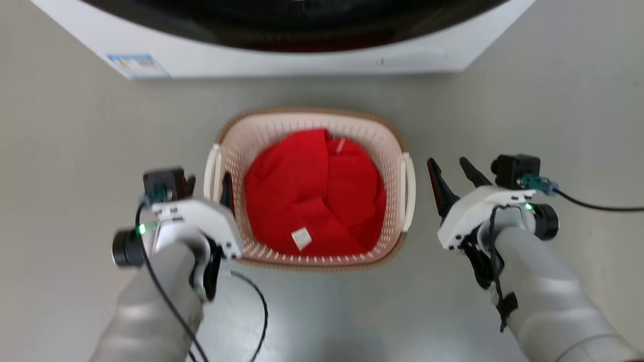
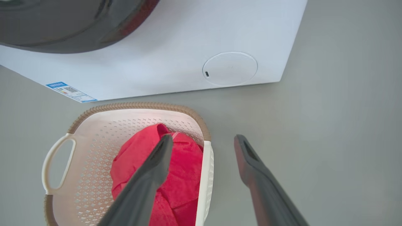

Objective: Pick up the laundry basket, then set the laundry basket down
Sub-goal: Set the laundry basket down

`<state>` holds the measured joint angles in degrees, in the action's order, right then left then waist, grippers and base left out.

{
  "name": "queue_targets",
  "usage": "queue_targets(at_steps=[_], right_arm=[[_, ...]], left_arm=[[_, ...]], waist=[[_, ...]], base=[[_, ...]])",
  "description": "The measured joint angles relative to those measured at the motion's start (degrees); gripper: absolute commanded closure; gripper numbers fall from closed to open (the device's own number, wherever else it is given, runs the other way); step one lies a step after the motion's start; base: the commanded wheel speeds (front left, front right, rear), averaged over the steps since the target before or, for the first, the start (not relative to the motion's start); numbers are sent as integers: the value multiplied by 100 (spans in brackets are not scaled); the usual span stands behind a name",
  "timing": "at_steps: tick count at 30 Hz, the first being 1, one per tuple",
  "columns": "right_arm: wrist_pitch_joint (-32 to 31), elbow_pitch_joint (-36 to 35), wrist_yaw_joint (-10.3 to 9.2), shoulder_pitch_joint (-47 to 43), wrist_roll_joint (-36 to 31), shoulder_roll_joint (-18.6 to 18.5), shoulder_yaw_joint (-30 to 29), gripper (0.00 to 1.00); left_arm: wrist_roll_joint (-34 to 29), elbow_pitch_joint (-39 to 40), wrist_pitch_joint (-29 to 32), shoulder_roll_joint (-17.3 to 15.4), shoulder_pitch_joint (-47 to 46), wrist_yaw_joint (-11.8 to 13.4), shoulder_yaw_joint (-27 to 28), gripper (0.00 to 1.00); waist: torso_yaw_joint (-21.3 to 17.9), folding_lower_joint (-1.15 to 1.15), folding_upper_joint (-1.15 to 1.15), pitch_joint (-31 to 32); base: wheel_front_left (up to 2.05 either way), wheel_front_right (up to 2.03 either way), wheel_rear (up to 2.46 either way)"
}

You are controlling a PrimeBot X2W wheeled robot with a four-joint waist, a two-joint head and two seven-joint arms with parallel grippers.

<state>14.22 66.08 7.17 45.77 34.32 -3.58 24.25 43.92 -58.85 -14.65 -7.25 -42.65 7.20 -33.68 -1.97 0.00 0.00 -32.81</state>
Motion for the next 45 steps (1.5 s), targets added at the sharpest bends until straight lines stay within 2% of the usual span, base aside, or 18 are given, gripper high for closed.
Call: queue_targets(at_steps=[7, 14, 19, 28, 37, 45], right_arm=[[1, -735, 0, -916, -1482, 2, -1369, 0], [1, -1360, 0, -1748, -2252, 11, -1998, 0], [1, -1642, 0, -2126, -2375, 19, -2092, 0], [11, -2785, 5, -3044, -2915, 48, -2408, 0], [15, -3791, 5, -3655, -2965, 66, -2535, 0], [15, -4352, 4, -4242, -2919, 77, -2702, 0]], left_arm=[[-525, 660, 0, 31, 816, -76, 755, 0], [-992, 1017, 1, 170, 1560, -282, 1352, 0], [-1199, 1195, 1, 216, 1927, -425, 1723, 0], [-1589, 1508, 1, 304, 2717, -672, 2461, 0], [-1942, 2308, 0, 368, 3318, -842, 3054, 0], [-2084, 3049, 1, 441, 3922, -931, 3494, 0]], waist=[[32, 0, 0, 820], [129, 0, 0, 1635], [190, 0, 0, 2092], [311, 0, 0, 3027], [301, 0, 0, 3280], [323, 0, 0, 3431]], base=[[0, 0, 0], [0, 0, 0], [0, 0, 0], [0, 0, 0], [0, 0, 0], [0, 0, 0]])
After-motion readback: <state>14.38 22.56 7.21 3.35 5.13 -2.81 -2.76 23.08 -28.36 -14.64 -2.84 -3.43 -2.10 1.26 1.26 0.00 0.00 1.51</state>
